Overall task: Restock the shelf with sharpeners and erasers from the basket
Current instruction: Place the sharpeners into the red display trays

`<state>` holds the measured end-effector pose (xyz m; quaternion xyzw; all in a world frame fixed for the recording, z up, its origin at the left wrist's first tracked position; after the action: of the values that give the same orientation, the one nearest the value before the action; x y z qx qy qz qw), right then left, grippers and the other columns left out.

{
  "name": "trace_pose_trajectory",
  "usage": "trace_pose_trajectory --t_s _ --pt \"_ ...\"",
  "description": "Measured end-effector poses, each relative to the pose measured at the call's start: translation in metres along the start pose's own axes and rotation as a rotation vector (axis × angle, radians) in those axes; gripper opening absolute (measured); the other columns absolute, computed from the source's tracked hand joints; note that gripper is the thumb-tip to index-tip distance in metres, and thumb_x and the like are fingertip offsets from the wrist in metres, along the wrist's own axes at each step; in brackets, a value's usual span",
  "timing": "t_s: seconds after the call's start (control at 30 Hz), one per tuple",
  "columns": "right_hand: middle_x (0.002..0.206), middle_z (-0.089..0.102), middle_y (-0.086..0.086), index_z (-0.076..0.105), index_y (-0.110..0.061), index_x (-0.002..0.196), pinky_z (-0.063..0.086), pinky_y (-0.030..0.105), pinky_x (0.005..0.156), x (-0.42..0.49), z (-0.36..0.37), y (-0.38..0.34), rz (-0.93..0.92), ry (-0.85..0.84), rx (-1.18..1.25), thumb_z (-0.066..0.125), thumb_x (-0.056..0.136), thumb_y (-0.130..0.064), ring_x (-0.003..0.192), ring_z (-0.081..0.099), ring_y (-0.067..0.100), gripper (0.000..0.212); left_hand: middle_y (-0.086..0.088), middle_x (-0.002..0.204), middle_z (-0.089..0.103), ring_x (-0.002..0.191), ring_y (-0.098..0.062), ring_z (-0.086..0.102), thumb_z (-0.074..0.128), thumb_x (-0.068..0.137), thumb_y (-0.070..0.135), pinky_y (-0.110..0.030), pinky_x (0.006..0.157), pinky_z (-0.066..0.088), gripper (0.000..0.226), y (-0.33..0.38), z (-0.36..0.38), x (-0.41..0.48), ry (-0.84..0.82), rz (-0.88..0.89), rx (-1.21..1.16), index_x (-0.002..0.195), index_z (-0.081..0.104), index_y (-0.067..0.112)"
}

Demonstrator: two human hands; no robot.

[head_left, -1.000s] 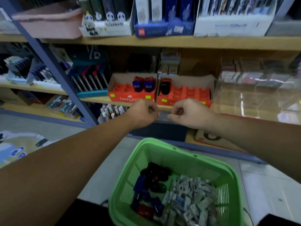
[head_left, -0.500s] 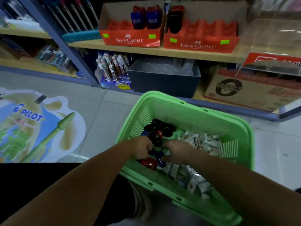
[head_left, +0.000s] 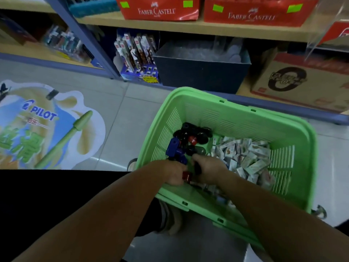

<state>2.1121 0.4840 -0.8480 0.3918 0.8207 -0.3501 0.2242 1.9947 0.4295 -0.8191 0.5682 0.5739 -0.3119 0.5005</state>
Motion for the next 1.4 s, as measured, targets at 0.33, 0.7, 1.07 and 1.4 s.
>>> trace_pose_trajectory --t_s 0.33,0.7,1.07,1.4 --pt "0.115 0.067 0.01 0.066 -0.015 0.119 0.055 0.038 0.085 -0.014 -0.034 0.032 0.09 0.279 0.391 0.061 0.101 -0.016 0.099 0.064 0.029 0.019 -0.004 0.137 0.06 0.117 -0.029 0.06 0.064 0.096 0.049 -0.038 0.095 0.051 0.054 0.025 0.003 0.02 0.027 0.031 0.234 0.144 0.054 0.027" --pt "0.15 0.046 0.005 0.043 -0.026 0.156 0.052 0.043 0.101 0.016 -0.025 0.023 0.029 0.034 0.047 0.058 0.096 -0.033 0.13 0.056 0.03 0.063 -0.005 0.147 0.051 0.125 -0.029 0.055 0.048 0.099 0.064 -0.043 0.097 0.047 0.065 0.028 0.009 0.023 -0.123 0.012 0.421 0.151 0.046 0.026" --pt "0.137 0.056 0.001 0.052 -0.032 0.142 0.054 0.037 0.085 0.038 -0.012 0.018 0.032 0.001 -0.162 0.067 0.095 -0.048 0.116 0.063 0.026 0.052 0.001 0.134 0.059 0.115 -0.021 0.06 0.076 0.083 0.061 -0.04 0.101 0.054 0.074 0.021 -0.002 0.001 -0.184 0.043 -0.047 0.142 0.058 0.019" --pt "0.101 0.069 0.001 0.065 -0.019 0.114 0.056 0.037 0.079 0.001 -0.053 0.013 0.035 -0.02 0.487 0.072 0.096 -0.027 0.094 0.068 0.025 0.022 -0.011 0.102 0.077 0.094 -0.026 0.075 0.09 0.076 0.044 -0.045 0.09 0.061 0.049 0.022 -0.041 -0.056 0.185 0.124 -0.415 0.105 0.073 0.007"
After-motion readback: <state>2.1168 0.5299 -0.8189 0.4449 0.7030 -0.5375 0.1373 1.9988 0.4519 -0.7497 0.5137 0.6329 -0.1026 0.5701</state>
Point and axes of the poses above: each hand's wrist, its own x-axis towards the middle knuckle, its own z-axis out of the palm, y = z × x, the point moved 6 cm from there along x, towards the middle knuckle
